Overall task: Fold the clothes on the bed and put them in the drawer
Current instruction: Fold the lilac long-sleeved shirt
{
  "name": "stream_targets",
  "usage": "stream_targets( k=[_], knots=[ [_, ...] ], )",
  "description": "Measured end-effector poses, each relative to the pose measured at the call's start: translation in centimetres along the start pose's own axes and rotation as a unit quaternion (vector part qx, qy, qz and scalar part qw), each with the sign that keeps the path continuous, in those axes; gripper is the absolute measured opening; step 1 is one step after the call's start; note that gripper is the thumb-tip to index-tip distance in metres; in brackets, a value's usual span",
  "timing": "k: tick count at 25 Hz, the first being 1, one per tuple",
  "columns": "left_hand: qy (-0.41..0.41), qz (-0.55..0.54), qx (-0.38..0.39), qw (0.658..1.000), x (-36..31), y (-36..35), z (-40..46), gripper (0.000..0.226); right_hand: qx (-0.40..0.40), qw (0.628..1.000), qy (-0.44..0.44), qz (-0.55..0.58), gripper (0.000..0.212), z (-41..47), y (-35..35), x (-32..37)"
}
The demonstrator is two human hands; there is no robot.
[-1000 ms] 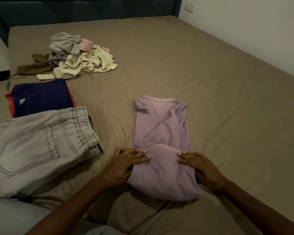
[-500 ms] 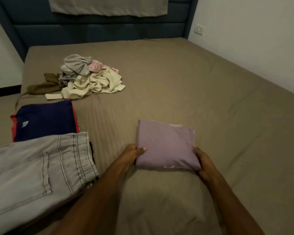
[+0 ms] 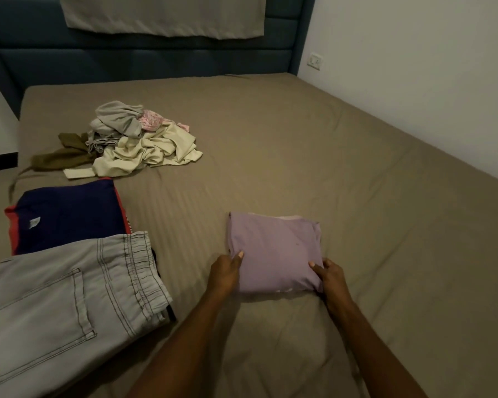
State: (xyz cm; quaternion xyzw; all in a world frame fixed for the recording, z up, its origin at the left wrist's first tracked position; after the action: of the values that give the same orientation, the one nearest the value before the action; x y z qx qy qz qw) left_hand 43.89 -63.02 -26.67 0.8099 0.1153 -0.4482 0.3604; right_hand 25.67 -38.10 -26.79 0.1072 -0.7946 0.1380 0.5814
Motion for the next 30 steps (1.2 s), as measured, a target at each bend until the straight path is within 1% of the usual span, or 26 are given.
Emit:
stream_targets(
  k=[3, 5, 7, 8, 9, 10, 11, 12, 13, 15, 16, 17, 18, 19, 20, 21, 22, 24, 25, 26, 29, 30],
  knots=[
    [0.017, 0.061, 0.006, 0.998, 1.6, 0.9, -3.0, 0.068, -0.038, 0.999, -0.005, -0.027, 0.026, -4.3, 0.7, -1.4],
    [0.021, 0.108, 0.014, 0.994, 2.5, 1.7, -5.1, 0.070, -0.069, 0.996, 0.021, -0.059, 0.033, -7.7, 1.2, -2.3],
    [0.025, 0.174, -0.013, 0.984, 2.8, 2.6, -7.3, 0.070, -0.107, 0.988, 0.061, -0.096, 0.044, -11.1, 1.4, -2.4],
    [0.016, 0.210, -0.042, 0.977, 2.5, 3.2, -8.6, 0.069, -0.124, 0.977, 0.091, -0.148, 0.048, -13.0, 1.0, -1.7],
    [0.003, 0.245, -0.074, 0.967, 2.2, 3.7, -9.8, 0.068, -0.149, 0.952, 0.122, -0.239, 0.054, -14.5, 0.5, -0.8],
    [-0.009, 0.273, -0.093, 0.957, 2.1, 4.0, -10.8, 0.069, -0.172, 0.905, 0.166, -0.353, 0.064, -15.8, -0.4, 0.2],
    [-0.021, 0.290, -0.108, 0.951, 2.1, 4.3, -11.7, 0.070, -0.170, 0.849, 0.225, -0.447, 0.074, -17.1, -1.8, 1.2],
    [-0.034, 0.297, -0.119, 0.947, 2.7, 4.4, -12.2, 0.069, -0.130, 0.805, 0.288, -0.502, 0.085, -18.2, -3.8, 1.6],
    [-0.047, 0.283, -0.130, 0.949, 3.2, 4.5, -12.6, 0.064, -0.062, 0.774, 0.335, -0.534, 0.095, -19.1, -5.7, 1.1],
    [-0.065, 0.219, -0.133, 0.964, 4.8, 4.6, -13.2, 0.048, 0.063, 0.733, 0.350, -0.581, 0.109, -19.5, -8.2, -0.8],
    [-0.086, 0.170, -0.129, 0.973, 5.6, 4.5, -13.5, 0.040, 0.092, 0.716, 0.343, -0.601, 0.111, -19.2, -8.9, -1.6],
    [-0.108, 0.101, -0.121, 0.982, 6.2, 4.4, -14.0, 0.032, 0.104, 0.705, 0.337, -0.615, 0.111, -18.5, -9.4, -2.1],
    [-0.109, 0.008, -0.104, 0.989, 6.6, 4.5, -14.5, 0.025, 0.108, 0.698, 0.327, -0.627, 0.110, -17.9, -9.9, -2.1],
    [-0.091, -0.105, -0.078, 0.987, 7.1, 4.8, -14.7, 0.020, 0.109, 0.689, 0.319, -0.641, 0.106, -17.0, -10.4, -2.1],
    [-0.062, -0.201, -0.055, 0.976, 7.5, 5.1, -14.7, 0.018, 0.109, 0.679, 0.318, -0.652, 0.097, -16.4, -11.0, -1.6],
    [-0.028, -0.263, -0.047, 0.963, 7.8, 5.4, -14.5, 0.017, 0.115, 0.679, 0.317, -0.652, 0.085, -15.9, -11.5, -0.7],
    [0.002, -0.293, -0.047, 0.955, 8.1, 5.7, -14.3, 0.018, 0.126, 0.687, 0.311, -0.644, 0.074, -15.8, -12.2, 1.2],
    [0.040, -0.358, -0.035, 0.932, 8.0, 5.9, -14.0, 0.021, 0.141, 0.716, 0.264, -0.630, 0.062, -15.1, -13.6, 5.6],
    [0.054, -0.391, -0.027, 0.918, 8.0, 5.8, -13.8, 0.024, 0.137, 0.741, 0.245, -0.610, 0.060, -14.8, -14.2, 8.2],
    [0.060, -0.408, -0.023, 0.911, 7.7, 5.9, -13.7, 0.027, 0.138, 0.778, 0.225, -0.570, 0.055, -14.5, -14.6, 10.8],
    [0.065, -0.425, -0.005, 0.903, 7.6, 5.8, -13.4, 0.039, 0.185, 0.887, 0.206, -0.371, 0.028, -14.5, -16.4, 17.9],
    [0.081, -0.430, 0.001, 0.899, 7.8, 5.6, -13.2, 0.043, 0.188, 0.916, 0.185, -0.301, 0.025, -14.3, -16.5, 19.5]
  ],
)
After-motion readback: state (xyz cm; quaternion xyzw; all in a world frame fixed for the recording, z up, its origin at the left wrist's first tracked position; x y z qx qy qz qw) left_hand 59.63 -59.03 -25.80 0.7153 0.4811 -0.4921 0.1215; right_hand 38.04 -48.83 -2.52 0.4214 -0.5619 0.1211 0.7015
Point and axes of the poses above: each hand's wrist, its own z-axis towards the middle knuckle, its own y-axis out of the back of the hand, x = y × z, the point moved 7 cm from there along z, towards the middle knuckle, and after that the axes turned 7 degrees about z, right-handed, at the moved point
